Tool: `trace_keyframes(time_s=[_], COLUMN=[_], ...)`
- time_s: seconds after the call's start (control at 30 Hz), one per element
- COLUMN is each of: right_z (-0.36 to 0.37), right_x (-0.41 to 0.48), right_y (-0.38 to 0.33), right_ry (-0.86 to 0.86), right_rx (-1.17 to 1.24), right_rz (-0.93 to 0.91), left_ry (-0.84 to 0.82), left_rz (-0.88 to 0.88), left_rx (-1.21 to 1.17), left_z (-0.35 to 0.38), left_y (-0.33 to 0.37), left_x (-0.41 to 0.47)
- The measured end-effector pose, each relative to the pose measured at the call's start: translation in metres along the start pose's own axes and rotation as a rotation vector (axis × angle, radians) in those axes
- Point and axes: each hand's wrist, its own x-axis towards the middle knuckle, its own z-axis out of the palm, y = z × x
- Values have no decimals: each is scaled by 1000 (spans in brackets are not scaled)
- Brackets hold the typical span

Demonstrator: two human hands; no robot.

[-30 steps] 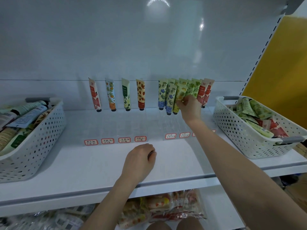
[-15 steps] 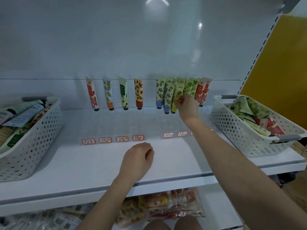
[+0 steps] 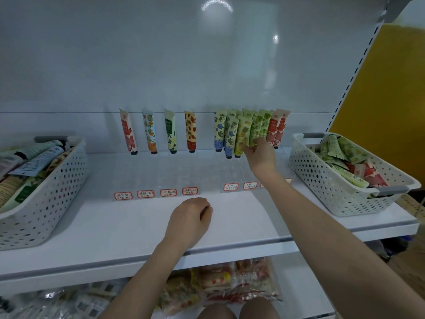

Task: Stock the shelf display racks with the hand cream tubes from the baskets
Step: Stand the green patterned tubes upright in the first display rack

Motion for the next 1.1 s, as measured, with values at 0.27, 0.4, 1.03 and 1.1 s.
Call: trace_keyframes(time_s=[0.27, 0.4, 1.03, 1.1], right_z=[-39, -93, -218, -216], right_x=[-38, -44, 0, 5], right_y=[19, 25, 142, 147], right_ry=[-157, -56, -126, -168], right_rx=[-155, -57, -397, -460], right_rz=[-111, -114, 307, 297], left_ry=[-7, -26, -299, -344], left_rz=[125, 115, 79, 38], left_rx=[110, 95, -72, -71], left_z=[-11, -15, 64, 79], left_y=[17, 64, 260, 267], left_x=[-3, 10, 183, 199])
